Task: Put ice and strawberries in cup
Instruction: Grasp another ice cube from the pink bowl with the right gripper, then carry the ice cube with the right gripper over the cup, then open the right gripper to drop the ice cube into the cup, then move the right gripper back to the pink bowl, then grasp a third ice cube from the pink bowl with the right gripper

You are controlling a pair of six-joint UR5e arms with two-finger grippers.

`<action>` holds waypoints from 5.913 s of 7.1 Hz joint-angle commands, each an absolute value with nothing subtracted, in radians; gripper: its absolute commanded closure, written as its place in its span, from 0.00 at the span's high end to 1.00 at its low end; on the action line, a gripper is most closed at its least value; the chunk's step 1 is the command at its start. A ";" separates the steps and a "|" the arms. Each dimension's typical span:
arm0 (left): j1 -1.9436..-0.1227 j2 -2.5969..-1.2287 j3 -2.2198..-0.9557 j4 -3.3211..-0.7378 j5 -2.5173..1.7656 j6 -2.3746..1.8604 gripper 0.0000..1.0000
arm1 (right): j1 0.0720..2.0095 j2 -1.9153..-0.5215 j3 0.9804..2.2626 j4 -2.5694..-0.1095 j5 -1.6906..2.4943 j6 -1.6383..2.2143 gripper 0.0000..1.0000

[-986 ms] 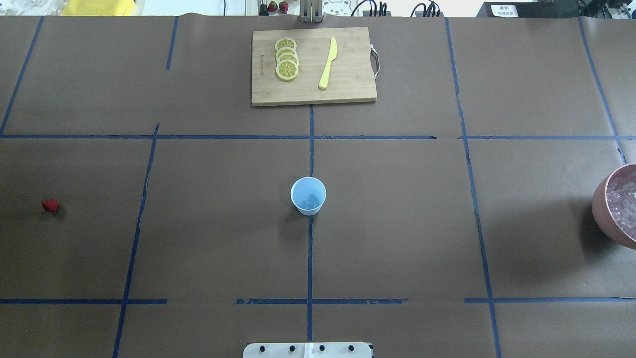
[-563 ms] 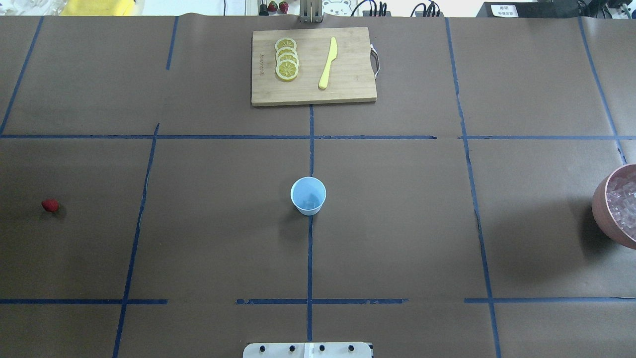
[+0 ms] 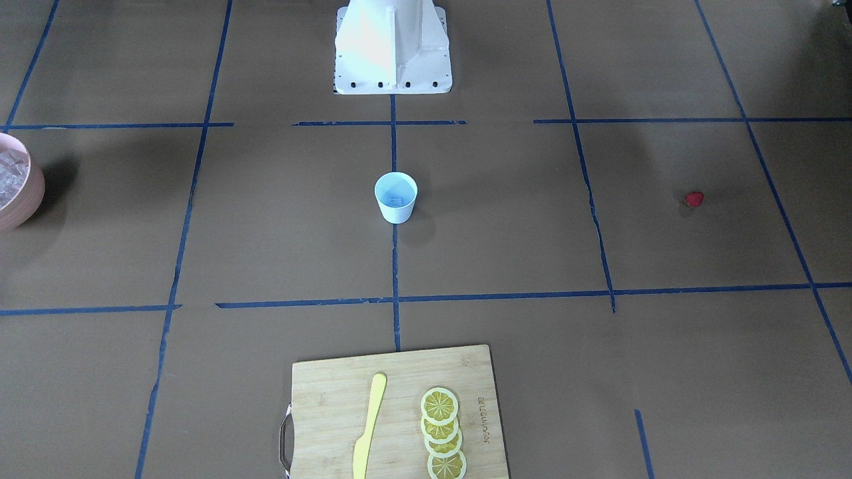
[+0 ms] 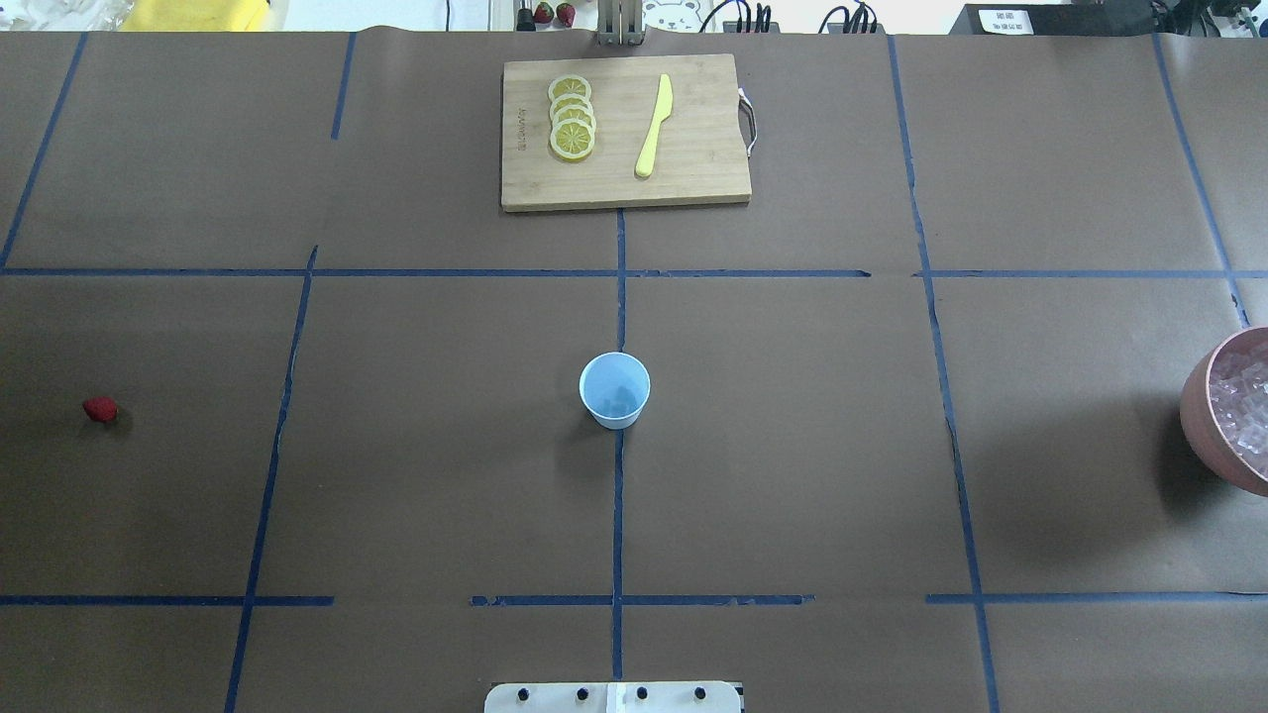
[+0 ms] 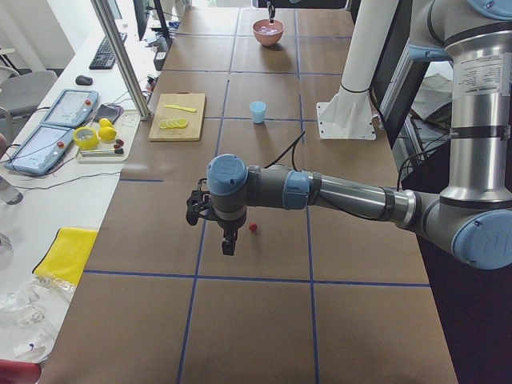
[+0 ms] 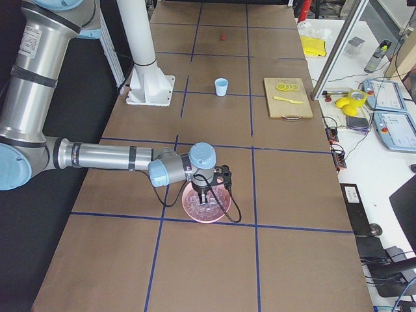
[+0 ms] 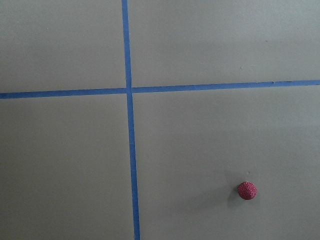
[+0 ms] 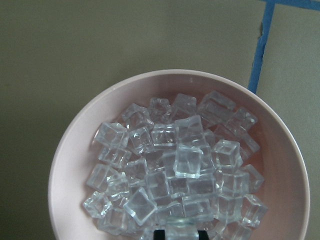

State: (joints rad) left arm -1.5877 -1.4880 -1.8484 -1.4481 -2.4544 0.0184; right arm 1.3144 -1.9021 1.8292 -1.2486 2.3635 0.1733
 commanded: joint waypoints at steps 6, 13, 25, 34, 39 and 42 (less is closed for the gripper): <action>-1.586 -1.488 -1.830 -1.453 -2.454 0.018 1.00 | 1.136 -1.624 1.979 -1.269 2.391 0.848 0.00; -1.582 -1.488 -1.818 -1.454 -2.454 0.020 1.00 | 0.607 -1.038 1.974 -1.582 1.993 1.472 0.00; -1.580 -1.483 -1.825 -1.454 -2.456 0.025 1.00 | 0.485 -0.792 1.641 -1.494 1.859 1.591 0.99; -1.578 -1.474 -1.865 -1.463 -2.456 0.028 1.00 | 1.111 -1.590 2.011 -1.520 2.245 0.643 1.00; -1.577 -1.448 -1.924 -1.459 -2.456 0.017 1.00 | 1.312 -1.663 1.730 -1.517 2.348 0.231 1.00; -1.577 -1.450 -1.922 -1.460 -2.456 0.017 1.00 | 1.308 -1.750 1.720 -1.321 2.344 0.357 0.98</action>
